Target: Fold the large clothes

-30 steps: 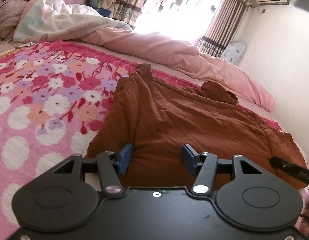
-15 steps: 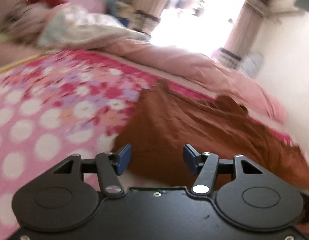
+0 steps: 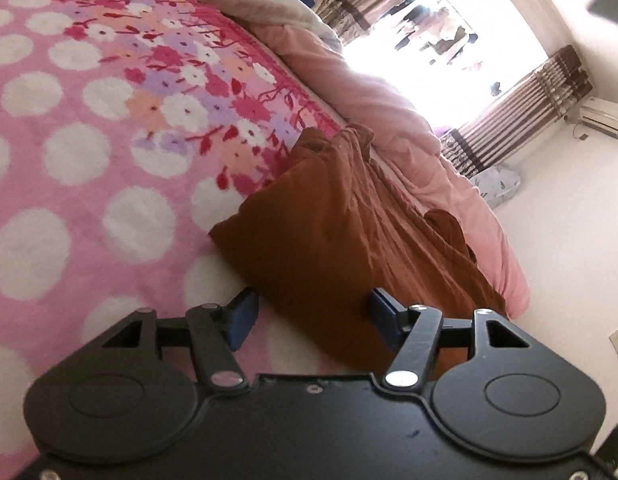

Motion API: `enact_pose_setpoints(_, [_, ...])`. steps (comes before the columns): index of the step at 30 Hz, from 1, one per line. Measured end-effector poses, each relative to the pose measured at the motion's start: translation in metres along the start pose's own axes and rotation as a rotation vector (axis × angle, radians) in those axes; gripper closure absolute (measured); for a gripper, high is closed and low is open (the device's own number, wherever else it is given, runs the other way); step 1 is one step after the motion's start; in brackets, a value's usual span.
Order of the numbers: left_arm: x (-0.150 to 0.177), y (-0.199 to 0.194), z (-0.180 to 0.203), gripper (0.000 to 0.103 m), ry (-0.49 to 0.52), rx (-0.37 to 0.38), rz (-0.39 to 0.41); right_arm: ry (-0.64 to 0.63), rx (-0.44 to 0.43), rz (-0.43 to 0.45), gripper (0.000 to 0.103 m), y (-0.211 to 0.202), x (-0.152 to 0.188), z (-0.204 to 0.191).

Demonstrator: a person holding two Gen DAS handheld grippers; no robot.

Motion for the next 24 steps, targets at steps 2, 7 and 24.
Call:
enact_pose_setpoints(2, [-0.007,0.007,0.000,0.039,-0.027,0.004,0.001,0.000,0.000,0.000,0.058,0.000,0.000,0.000])
enact_pose_setpoints(7, [-0.024,0.023,-0.005,0.037,-0.094,0.022,-0.017,0.008,-0.003,-0.001,0.058,0.001,0.000,0.000])
enact_pose_setpoints(24, [-0.047,0.069,0.009,0.038,-0.065,-0.003,0.027,0.037,-0.007,-0.014,0.058,0.002,0.000,0.004])
Point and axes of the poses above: each gripper's, at about its wrist camera, not at the fingertips, and y roughly the way its jaws point, z to its right, x to its underside, the point moved 1 cm from there along y, roughly the way its jaws point, and after that the axes turned 3 degrees about y, right-handed, at the moved point
